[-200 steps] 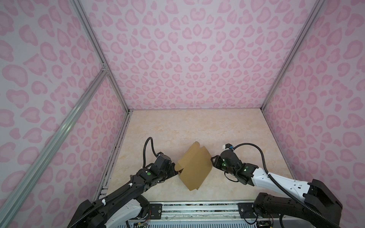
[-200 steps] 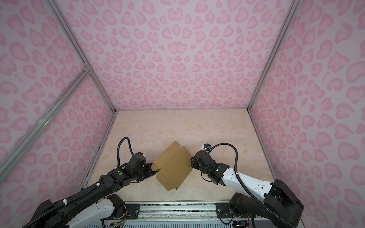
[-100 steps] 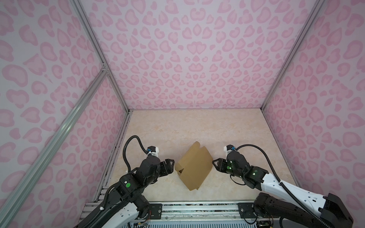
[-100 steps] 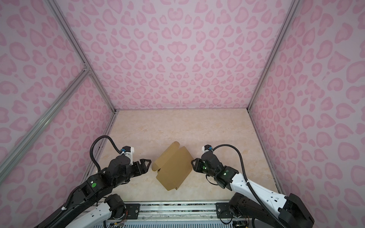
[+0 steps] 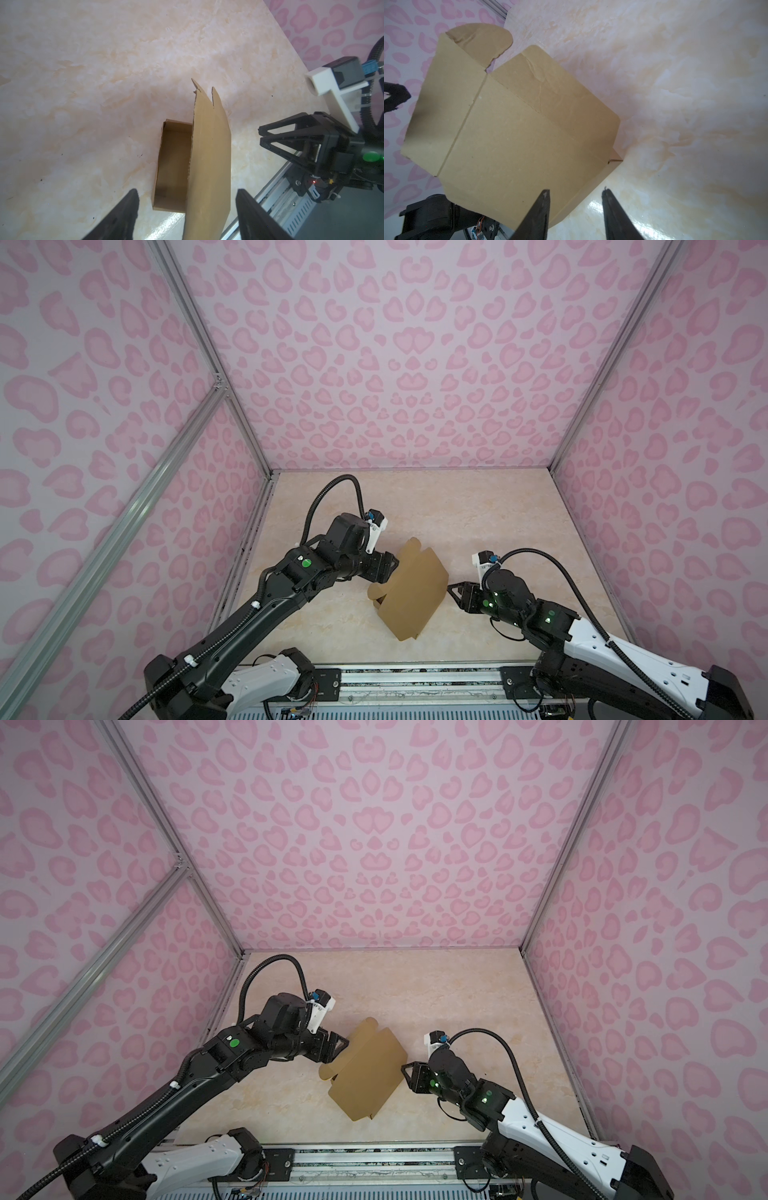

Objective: Assemble paper box
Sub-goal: Rotate the paper box at the center of the table.

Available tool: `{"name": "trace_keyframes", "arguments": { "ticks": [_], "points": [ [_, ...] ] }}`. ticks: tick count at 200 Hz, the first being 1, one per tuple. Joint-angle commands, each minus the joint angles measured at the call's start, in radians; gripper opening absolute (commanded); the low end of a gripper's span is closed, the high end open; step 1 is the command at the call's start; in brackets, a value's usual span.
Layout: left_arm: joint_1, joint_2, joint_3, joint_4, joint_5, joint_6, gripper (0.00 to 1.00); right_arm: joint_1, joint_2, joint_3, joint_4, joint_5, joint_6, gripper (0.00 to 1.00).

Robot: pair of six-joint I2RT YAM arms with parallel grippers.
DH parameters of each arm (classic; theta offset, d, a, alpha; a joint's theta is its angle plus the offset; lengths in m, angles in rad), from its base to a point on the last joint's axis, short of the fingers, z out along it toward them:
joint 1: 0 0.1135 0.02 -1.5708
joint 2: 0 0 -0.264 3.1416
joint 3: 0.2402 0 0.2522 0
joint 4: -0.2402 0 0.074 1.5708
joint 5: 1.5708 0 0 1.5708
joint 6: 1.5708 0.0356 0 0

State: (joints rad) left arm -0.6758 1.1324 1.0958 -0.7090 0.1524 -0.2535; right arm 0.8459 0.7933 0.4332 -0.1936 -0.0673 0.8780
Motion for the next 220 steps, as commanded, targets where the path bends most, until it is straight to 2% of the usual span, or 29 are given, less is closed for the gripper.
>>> {"name": "trace_keyframes", "arguments": {
  "ticks": [1,19,52,101,130,134,149,181,207,220],
  "points": [
    [0.017,0.051,0.023,-0.066,0.050,0.090,0.70,0.004,-0.034,-0.018,-0.035,0.029,-0.007,0.44],
    [0.023,0.072,0.031,-0.069,0.076,0.089,0.63,0.004,-0.070,-0.024,-0.056,0.042,-0.013,0.44],
    [0.027,0.120,0.056,-0.083,0.093,0.091,0.58,0.004,-0.118,-0.028,-0.069,0.050,-0.015,0.44],
    [0.028,0.147,0.063,-0.085,0.151,0.088,0.39,0.013,-0.121,-0.031,-0.059,0.043,-0.020,0.44],
    [0.032,0.145,0.062,-0.088,0.152,0.077,0.37,0.015,-0.127,-0.031,-0.062,0.047,-0.025,0.44],
    [0.033,0.145,0.062,-0.089,0.156,0.078,0.32,0.015,-0.127,-0.030,-0.063,0.050,-0.025,0.44],
    [0.036,0.145,0.064,-0.089,0.161,0.072,0.27,0.014,-0.130,-0.024,-0.074,0.053,-0.030,0.45],
    [0.049,0.138,0.070,-0.087,0.172,0.047,0.05,0.015,-0.139,-0.016,-0.082,0.061,-0.034,0.44],
    [0.057,0.121,0.074,-0.076,0.176,-0.018,0.04,0.014,-0.150,-0.007,-0.099,0.067,-0.040,0.44],
    [0.067,0.100,0.080,-0.062,0.160,-0.107,0.04,0.015,-0.159,-0.004,-0.105,0.074,-0.042,0.44]
  ]
}}
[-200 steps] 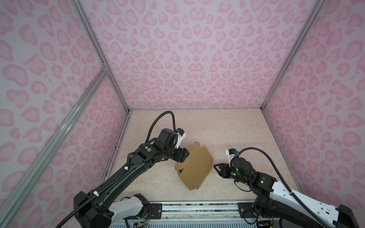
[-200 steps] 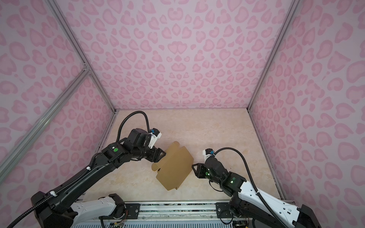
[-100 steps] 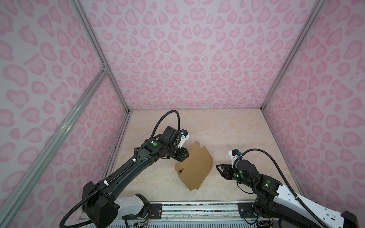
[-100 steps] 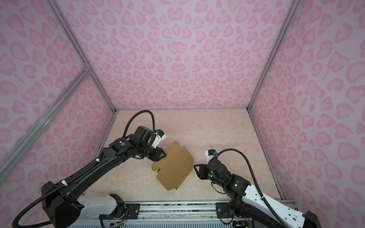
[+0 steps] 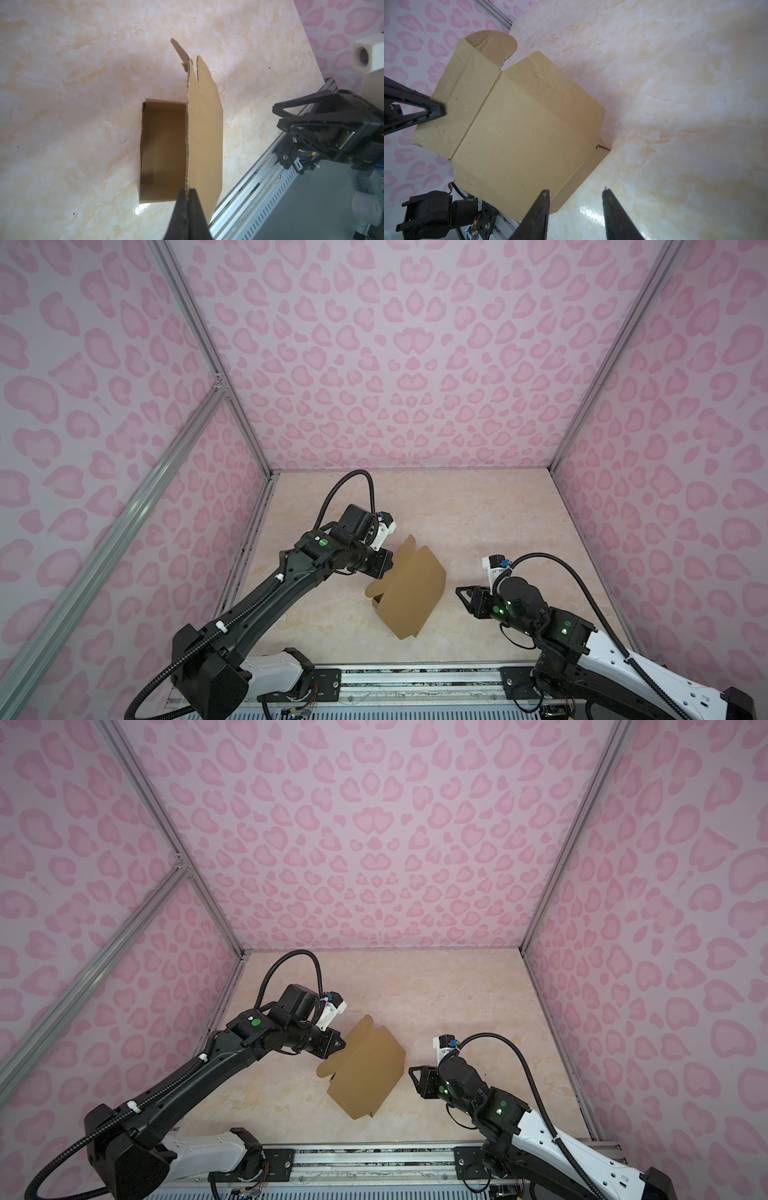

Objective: Assemble paper box
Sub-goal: Rotate the paper box at the center of the table.

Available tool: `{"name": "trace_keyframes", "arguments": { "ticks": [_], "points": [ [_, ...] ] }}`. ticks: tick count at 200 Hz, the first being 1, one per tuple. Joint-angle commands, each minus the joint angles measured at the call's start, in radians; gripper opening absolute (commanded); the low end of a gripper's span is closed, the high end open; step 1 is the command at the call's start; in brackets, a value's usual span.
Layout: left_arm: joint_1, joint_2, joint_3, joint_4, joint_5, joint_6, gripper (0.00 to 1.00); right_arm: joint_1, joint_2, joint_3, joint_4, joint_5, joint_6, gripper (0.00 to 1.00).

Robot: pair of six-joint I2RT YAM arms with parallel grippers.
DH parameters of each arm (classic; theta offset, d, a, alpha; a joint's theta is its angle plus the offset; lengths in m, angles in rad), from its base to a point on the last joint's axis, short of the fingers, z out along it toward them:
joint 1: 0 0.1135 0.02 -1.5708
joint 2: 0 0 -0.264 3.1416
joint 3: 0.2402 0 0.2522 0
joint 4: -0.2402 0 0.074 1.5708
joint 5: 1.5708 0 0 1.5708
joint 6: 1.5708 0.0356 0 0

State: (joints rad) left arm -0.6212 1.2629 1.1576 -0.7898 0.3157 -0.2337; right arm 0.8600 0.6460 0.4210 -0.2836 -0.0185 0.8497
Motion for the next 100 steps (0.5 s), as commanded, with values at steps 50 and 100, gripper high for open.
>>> {"name": "trace_keyframes", "arguments": {
  "ticks": [50,100],
  "points": [
    [0.024,-0.197,0.050,0.058,-0.170,-0.610,0.04,-0.011,-0.044,0.064,-0.072,0.063,-0.053,0.45],
    [0.021,-0.338,-0.012,0.106,-0.256,-0.949,0.04,-0.055,0.090,0.199,-0.130,-0.049,-0.131,0.45]
  ]
}}
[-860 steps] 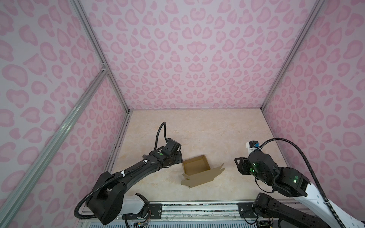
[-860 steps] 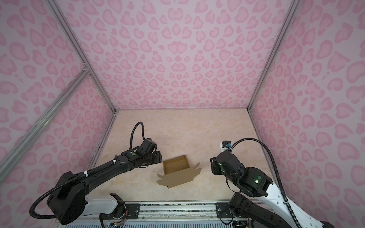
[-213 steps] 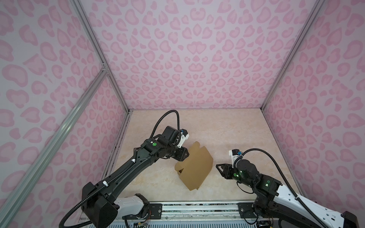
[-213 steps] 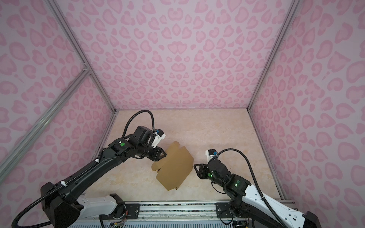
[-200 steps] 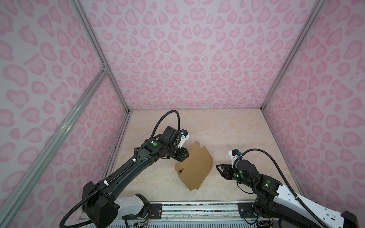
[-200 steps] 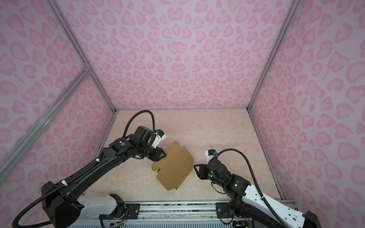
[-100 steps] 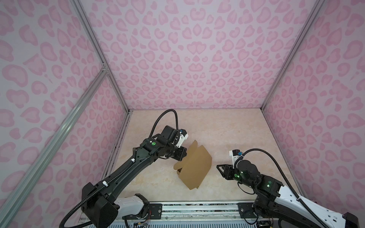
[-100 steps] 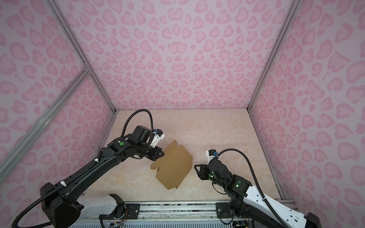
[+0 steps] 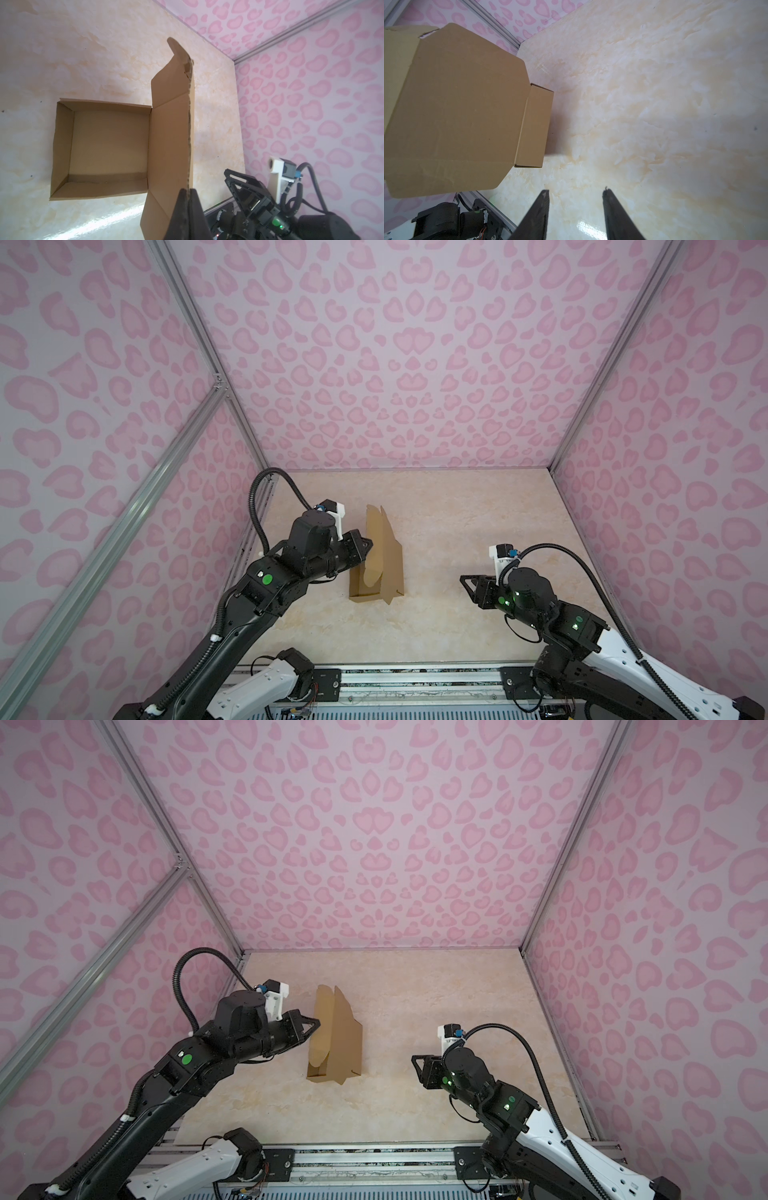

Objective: Assemble paper box
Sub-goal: Rotate the paper box at the center of the table.

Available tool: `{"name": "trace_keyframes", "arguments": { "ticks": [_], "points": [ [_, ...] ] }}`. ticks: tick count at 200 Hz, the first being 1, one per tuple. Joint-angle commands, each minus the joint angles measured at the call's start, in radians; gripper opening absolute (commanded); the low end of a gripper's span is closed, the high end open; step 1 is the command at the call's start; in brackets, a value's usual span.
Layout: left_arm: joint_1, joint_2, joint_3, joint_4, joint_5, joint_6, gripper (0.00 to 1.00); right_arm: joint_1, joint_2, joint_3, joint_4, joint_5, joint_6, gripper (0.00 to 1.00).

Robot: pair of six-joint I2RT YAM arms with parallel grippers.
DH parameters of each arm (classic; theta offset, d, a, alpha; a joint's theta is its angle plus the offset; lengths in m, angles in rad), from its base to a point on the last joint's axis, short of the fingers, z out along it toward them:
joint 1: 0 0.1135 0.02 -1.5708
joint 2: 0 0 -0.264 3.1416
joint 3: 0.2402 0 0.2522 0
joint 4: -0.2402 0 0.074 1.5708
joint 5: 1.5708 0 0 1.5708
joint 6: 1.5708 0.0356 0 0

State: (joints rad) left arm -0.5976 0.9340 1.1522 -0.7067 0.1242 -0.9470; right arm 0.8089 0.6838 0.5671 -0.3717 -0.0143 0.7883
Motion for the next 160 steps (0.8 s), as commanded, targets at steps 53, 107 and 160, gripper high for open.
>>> {"name": "trace_keyframes", "arguments": {
  "ticks": [53,107,160],
  "points": [
    [-0.138,0.006,0.015,-0.157,-0.363,-0.535,0.04,-0.003,0.203,0.195,-0.043,-0.218,-0.226,0.47],
    [-0.197,0.164,0.078,-0.183,-0.450,-0.613,0.04,0.005,0.247,0.216,-0.005,-0.348,-0.232,0.47],
    [-0.196,0.259,0.072,-0.160,-0.481,-0.635,0.42,0.136,0.229,0.203,-0.011,-0.230,-0.286,0.47]
  ]
}}
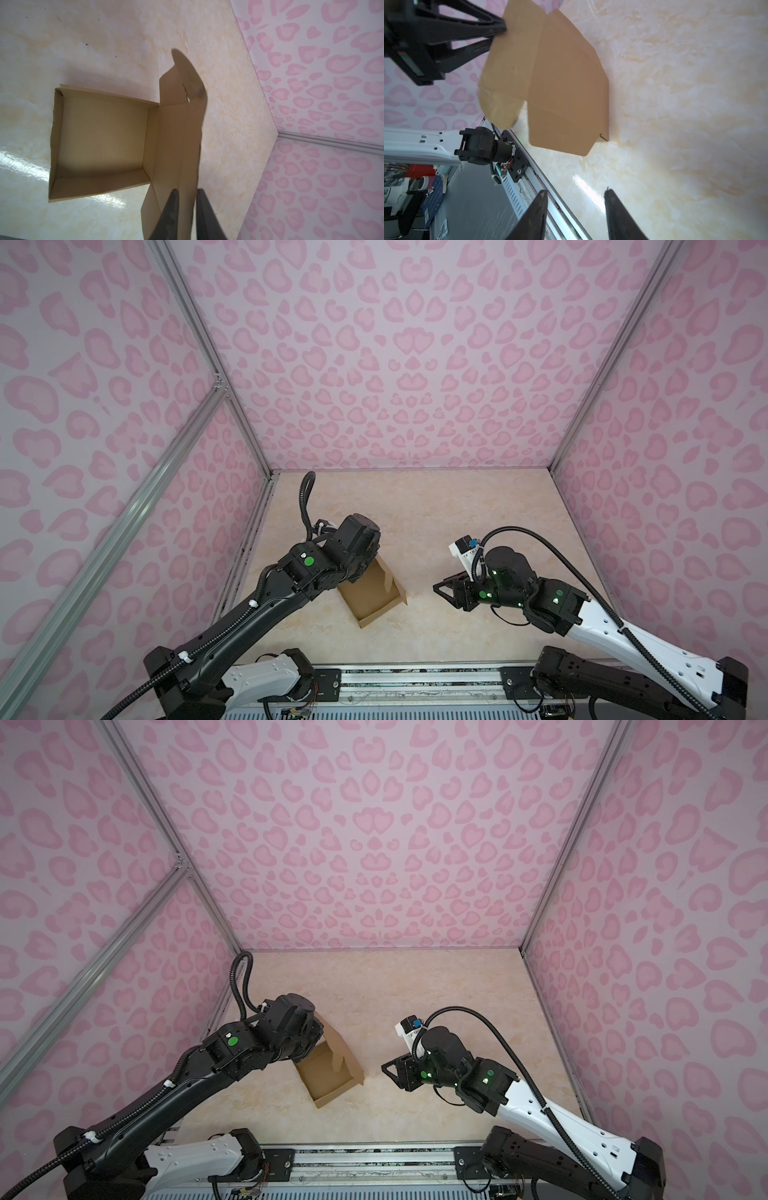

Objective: Assemble paper box
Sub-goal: Rotate the paper box at the center of the table.

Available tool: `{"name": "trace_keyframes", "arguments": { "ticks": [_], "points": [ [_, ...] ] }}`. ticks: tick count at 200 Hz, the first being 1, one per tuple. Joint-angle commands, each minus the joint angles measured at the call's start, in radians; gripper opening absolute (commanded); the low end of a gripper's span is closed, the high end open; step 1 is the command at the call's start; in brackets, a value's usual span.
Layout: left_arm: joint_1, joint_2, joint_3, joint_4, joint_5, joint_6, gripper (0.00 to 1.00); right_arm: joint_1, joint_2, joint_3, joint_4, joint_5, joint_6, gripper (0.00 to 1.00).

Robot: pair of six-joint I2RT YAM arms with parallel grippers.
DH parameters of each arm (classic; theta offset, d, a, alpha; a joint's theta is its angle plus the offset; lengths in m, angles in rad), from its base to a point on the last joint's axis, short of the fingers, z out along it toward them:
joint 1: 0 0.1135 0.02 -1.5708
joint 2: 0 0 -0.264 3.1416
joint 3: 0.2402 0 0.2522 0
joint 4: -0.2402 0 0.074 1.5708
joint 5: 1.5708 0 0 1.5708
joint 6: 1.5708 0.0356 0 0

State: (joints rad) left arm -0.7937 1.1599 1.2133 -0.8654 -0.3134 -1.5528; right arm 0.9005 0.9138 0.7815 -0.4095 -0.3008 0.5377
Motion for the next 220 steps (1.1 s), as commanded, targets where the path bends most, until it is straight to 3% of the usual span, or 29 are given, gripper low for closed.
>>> {"name": "trace_keyframes", "arguments": {
  "ticks": [1,27,52,82,133,187,220],
  "points": [
    [0.000,0.034,0.012,-0.001,-0.044,-0.029,0.43,0.048,0.000,-0.013,0.027,0.060,-0.036,0.47],
    [0.000,0.077,0.065,-0.013,-0.076,0.003,0.66,0.144,0.021,-0.030,0.068,0.173,-0.055,0.48],
    [0.004,0.082,0.126,-0.048,-0.169,0.104,1.00,0.299,0.076,-0.041,0.112,0.377,-0.083,0.48],
    [0.079,0.026,0.167,-0.073,-0.231,0.215,0.98,0.421,0.173,-0.018,0.165,0.571,-0.127,0.49],
    [0.156,-0.093,0.147,-0.117,-0.385,0.400,0.98,0.478,0.367,0.044,0.231,0.765,-0.148,0.49],
    [0.208,-0.162,0.061,-0.141,-0.431,0.522,0.98,0.482,0.474,0.122,0.232,0.719,-0.163,0.48],
    [0.238,-0.160,0.045,-0.147,-0.431,0.584,0.98,0.560,0.447,0.084,0.335,0.727,-0.203,0.49]
  ]
}}
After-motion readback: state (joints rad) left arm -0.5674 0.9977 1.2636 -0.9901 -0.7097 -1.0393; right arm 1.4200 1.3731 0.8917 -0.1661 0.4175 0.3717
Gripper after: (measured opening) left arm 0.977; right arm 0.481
